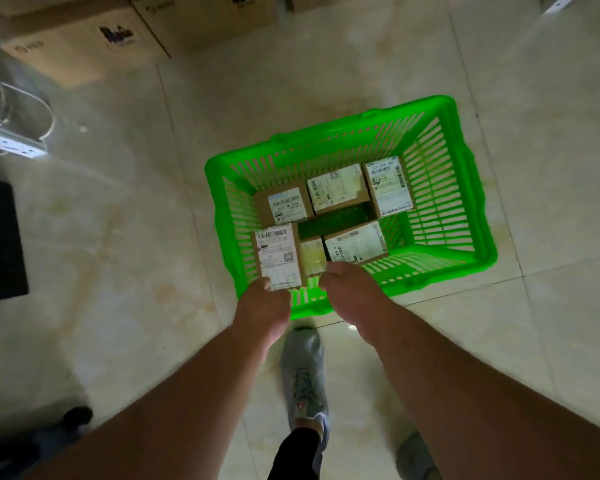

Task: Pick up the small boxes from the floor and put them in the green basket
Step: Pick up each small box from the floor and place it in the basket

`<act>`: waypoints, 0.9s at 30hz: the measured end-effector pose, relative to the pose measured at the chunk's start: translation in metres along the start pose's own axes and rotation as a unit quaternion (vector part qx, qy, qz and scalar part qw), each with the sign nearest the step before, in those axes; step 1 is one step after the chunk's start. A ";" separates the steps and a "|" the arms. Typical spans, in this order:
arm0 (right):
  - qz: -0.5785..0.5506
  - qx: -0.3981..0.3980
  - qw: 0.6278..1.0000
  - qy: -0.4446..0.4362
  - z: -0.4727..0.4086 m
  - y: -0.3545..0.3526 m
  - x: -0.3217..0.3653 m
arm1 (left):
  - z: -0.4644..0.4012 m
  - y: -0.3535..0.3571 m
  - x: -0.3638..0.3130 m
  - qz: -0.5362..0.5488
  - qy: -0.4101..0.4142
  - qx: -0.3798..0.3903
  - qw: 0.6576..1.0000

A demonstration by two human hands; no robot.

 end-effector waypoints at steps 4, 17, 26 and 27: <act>-0.073 -0.052 0.996 0.005 0.045 -0.051 -0.037 | 0.031 0.027 -0.039 -0.050 0.056 0.045 0.996; -0.481 -0.147 0.849 0.163 0.126 -0.139 -0.323 | 0.169 0.213 -0.114 -0.195 0.189 0.189 0.944; -0.587 -0.184 0.761 0.207 0.191 -0.165 -0.533 | 0.303 0.378 -0.071 -0.301 0.212 0.283 0.885; -0.599 -0.190 0.748 0.213 0.200 -0.168 -0.555 | 0.319 0.396 -0.067 -0.313 0.214 0.292 0.878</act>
Point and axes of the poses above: each hand's wrist, its own z-axis away from the middle knuckle, its own y-axis out of the palm, x = y × z, the point moved 8 cm from there along -z, towards the middle knuckle, and after that the axes turned 9 degrees about y, right-handed, at the moved point
